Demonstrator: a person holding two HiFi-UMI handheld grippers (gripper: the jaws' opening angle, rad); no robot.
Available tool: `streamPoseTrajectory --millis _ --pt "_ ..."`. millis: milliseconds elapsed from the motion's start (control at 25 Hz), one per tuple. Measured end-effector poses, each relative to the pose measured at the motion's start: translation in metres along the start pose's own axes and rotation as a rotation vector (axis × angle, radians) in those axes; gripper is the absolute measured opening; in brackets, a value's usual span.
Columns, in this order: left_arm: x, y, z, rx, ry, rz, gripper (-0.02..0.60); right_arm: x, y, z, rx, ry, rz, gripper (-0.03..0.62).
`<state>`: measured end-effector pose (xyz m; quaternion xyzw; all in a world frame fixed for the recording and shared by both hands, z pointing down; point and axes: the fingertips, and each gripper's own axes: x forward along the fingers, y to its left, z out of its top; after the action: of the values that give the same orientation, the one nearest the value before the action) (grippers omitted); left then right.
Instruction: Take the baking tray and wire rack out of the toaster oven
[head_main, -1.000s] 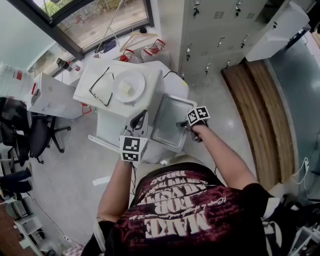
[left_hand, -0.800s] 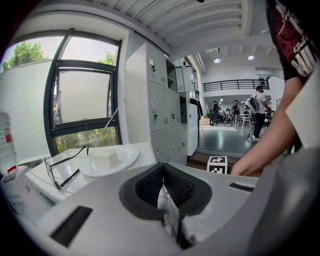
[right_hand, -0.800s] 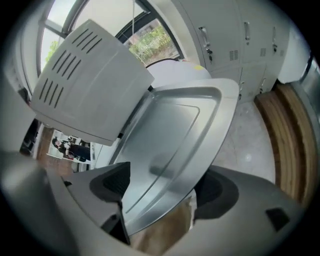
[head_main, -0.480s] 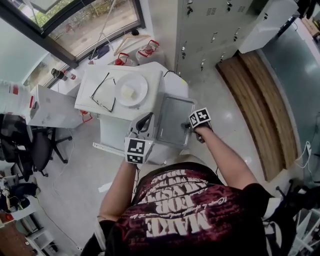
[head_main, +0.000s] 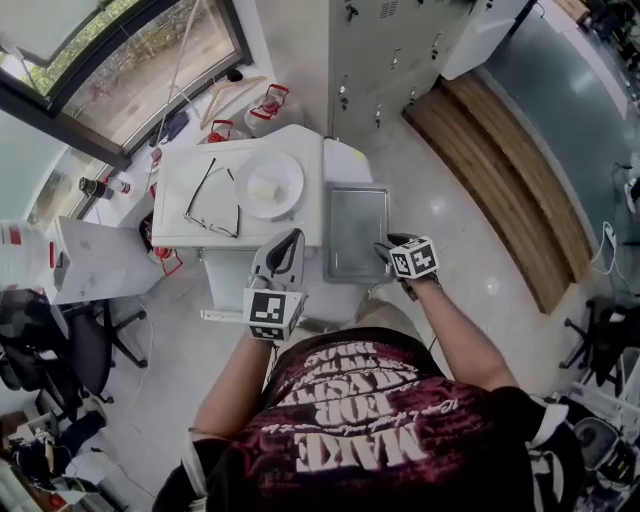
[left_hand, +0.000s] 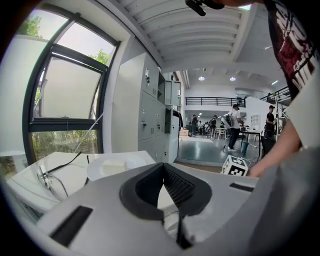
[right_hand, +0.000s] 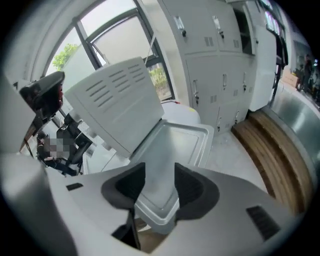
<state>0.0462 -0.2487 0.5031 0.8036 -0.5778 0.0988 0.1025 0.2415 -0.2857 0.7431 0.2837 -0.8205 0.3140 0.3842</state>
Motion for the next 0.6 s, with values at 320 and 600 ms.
streamPoseTrajectory --millis 320,600 --pt "-0.035 0.022 0.002 0.047 -0.077 -0.044 0.006 -0.066 0.057 0.003 0.014 -0.363 -0.178 0.003" --pt "-0.065 0.012 -0.005 0.039 -0.081 -0.033 0.006 -0.113 0.099 0.01 -0.116 -0.477 -0.161 0.003"
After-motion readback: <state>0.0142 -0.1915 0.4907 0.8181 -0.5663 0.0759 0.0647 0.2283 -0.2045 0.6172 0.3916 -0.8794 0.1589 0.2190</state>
